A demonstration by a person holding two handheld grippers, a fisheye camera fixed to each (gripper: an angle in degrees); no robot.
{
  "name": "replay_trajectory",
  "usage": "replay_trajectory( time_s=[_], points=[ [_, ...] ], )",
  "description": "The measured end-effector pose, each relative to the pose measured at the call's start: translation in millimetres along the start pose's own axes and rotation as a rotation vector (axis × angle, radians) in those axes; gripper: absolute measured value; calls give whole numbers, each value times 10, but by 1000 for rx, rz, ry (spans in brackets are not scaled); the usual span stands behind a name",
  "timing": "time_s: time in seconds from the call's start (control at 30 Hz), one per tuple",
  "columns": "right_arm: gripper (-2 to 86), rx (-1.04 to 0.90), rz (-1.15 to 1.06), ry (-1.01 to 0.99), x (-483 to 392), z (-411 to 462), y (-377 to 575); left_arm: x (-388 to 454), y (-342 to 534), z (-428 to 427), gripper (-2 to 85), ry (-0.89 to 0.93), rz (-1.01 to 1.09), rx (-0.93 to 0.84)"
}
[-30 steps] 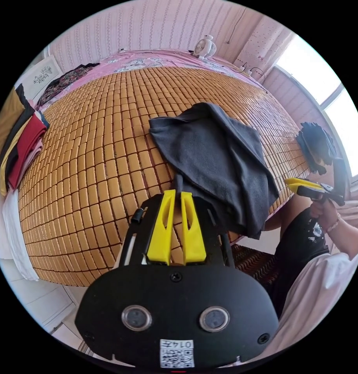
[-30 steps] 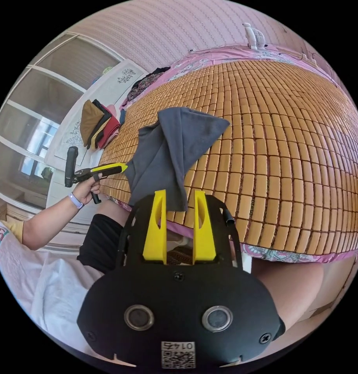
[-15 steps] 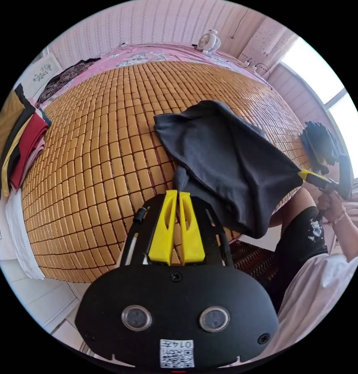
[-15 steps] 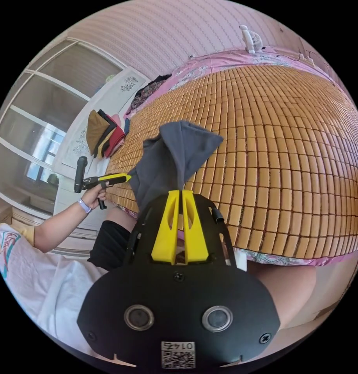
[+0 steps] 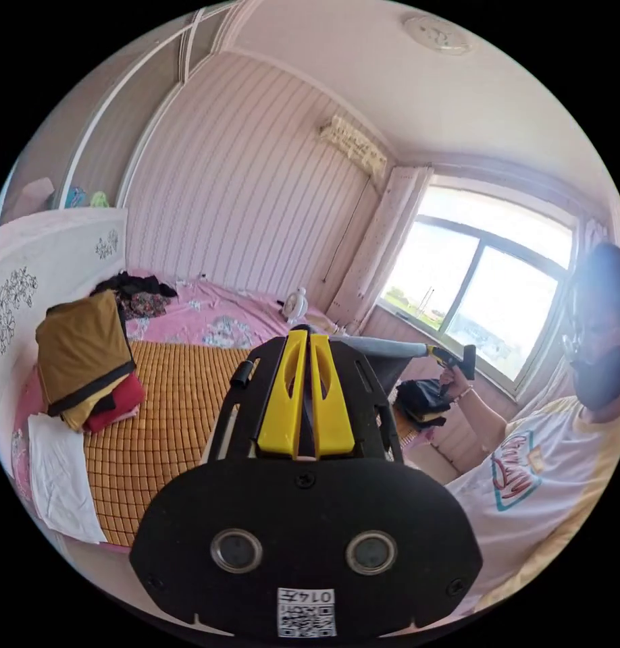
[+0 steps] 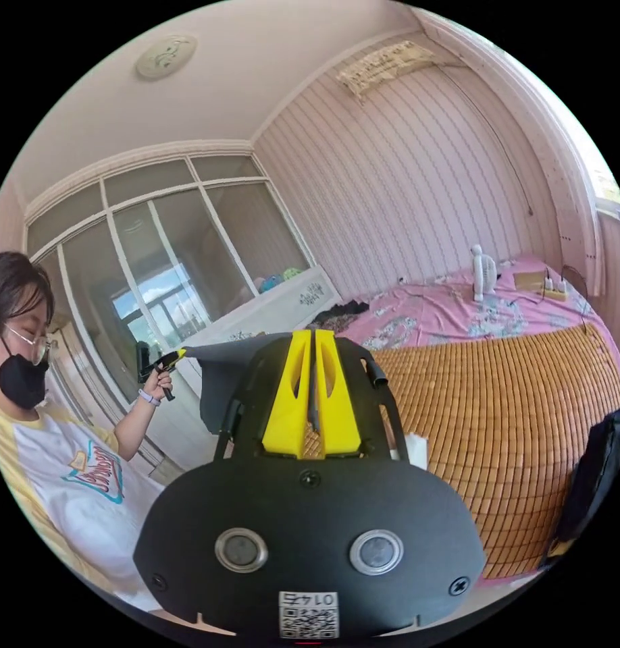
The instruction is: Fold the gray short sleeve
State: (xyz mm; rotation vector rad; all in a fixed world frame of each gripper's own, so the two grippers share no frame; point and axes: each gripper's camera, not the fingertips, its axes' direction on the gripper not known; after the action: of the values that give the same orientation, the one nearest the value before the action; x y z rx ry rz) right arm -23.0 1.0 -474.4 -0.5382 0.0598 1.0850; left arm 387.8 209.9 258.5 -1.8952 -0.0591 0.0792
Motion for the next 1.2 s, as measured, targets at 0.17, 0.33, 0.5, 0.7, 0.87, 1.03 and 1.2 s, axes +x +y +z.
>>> replay_trajectory(
  time_s=[0.17, 0.33, 0.5, 0.7, 0.87, 1.03, 1.2],
  points=[
    [2, 75, -216, -10, -714, -349, -739, 435, -227, -1078, -10, -131, 134, 192],
    [3, 172, -344, -23, -1289, -877, -1101, 695, -63, -1716, -10, -156, 191, 350],
    [3, 237, -438, -28, -1676, -1533, -1105, 976, 161, -2193, -10, -105, 276, 478],
    [3, 300, -513, -27, -1941, -1940, -1287, 957, 5, -2255, -10, -87, 315, 515],
    [3, 74, -367, 111, -1274, -1027, -1482, 267, -123, -1090, -10, -120, 143, 309],
    [3, -198, -76, 224, -90, 463, -1405, -630, -129, 640, -10, -253, -71, 8],
    [3, 8, -33, 216, 132, 627, -1888, -661, -573, 1047, -10, -237, -106, 91]
  ],
)
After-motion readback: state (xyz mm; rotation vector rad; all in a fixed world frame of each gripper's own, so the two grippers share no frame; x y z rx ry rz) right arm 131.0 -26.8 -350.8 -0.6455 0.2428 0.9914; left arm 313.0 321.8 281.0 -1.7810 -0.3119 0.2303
